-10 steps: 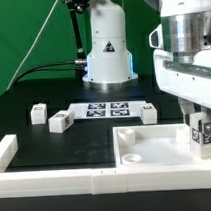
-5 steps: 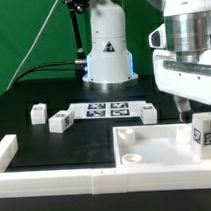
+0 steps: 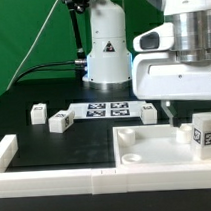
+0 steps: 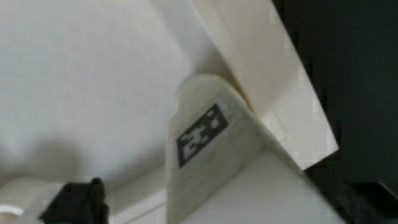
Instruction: Assemble one leg
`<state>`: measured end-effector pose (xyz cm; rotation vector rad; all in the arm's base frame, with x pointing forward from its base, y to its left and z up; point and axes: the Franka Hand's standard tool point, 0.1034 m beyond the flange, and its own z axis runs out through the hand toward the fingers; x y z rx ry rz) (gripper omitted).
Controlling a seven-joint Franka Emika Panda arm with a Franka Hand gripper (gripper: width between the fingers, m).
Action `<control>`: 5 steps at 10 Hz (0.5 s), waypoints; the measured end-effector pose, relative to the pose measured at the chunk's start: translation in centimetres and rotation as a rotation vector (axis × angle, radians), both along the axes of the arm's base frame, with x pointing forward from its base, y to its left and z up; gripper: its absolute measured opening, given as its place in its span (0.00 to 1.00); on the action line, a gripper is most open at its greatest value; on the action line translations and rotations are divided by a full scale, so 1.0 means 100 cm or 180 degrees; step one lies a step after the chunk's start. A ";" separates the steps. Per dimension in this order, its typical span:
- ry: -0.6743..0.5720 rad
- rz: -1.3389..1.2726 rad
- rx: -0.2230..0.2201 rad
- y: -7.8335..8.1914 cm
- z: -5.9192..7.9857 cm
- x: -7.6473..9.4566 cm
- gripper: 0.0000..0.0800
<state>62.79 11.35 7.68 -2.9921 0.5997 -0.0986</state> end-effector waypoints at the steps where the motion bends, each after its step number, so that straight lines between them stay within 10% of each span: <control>1: -0.0022 0.0327 -0.0036 0.002 0.000 0.000 0.81; 4: -0.0075 0.1207 -0.0192 0.005 0.001 -0.001 0.81; 5: -0.0081 0.1337 -0.0203 0.003 0.000 -0.001 0.65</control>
Offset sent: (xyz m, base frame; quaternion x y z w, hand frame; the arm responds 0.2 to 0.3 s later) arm -0.0007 0.0080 0.0061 -0.0066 0.0077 -0.2561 0.9666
